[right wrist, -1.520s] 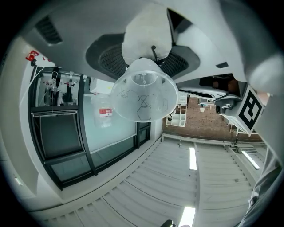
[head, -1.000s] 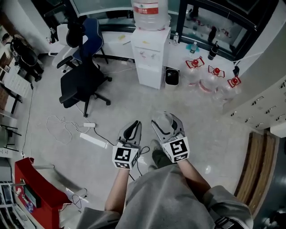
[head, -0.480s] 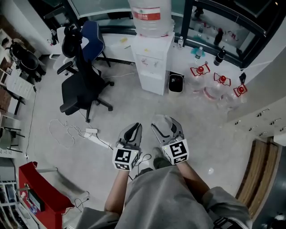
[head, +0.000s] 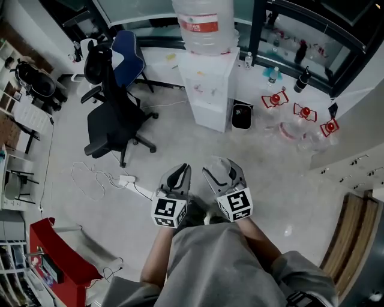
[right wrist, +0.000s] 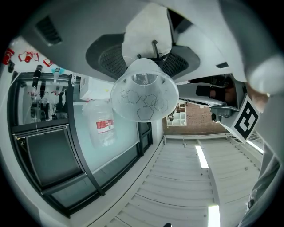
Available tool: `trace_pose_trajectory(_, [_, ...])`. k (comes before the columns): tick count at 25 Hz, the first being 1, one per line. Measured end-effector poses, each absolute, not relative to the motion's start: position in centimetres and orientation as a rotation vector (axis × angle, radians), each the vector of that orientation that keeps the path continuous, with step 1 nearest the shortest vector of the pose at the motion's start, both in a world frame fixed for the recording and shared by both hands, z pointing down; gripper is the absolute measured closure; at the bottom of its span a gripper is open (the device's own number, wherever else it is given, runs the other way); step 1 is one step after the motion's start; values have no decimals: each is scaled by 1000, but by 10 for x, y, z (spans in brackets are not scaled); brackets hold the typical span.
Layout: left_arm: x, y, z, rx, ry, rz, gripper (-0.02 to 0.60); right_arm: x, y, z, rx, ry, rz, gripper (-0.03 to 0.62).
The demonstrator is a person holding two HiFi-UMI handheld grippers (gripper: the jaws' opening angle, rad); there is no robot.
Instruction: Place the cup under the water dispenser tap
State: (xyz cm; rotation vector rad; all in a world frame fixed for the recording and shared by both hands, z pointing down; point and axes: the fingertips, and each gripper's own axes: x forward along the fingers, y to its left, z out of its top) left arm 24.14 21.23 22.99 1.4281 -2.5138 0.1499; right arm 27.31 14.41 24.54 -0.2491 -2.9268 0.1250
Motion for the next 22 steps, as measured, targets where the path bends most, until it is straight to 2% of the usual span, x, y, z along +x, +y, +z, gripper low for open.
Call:
trace_pose_trajectory(10, [191,196,238,1476,-2483,172,551,222,133,255,-211,-2929,143,347])
trace_pose_trajectory(22, [91,199,241,1585,-2404,161,551,129,144,258,-104,-2904,145,347])
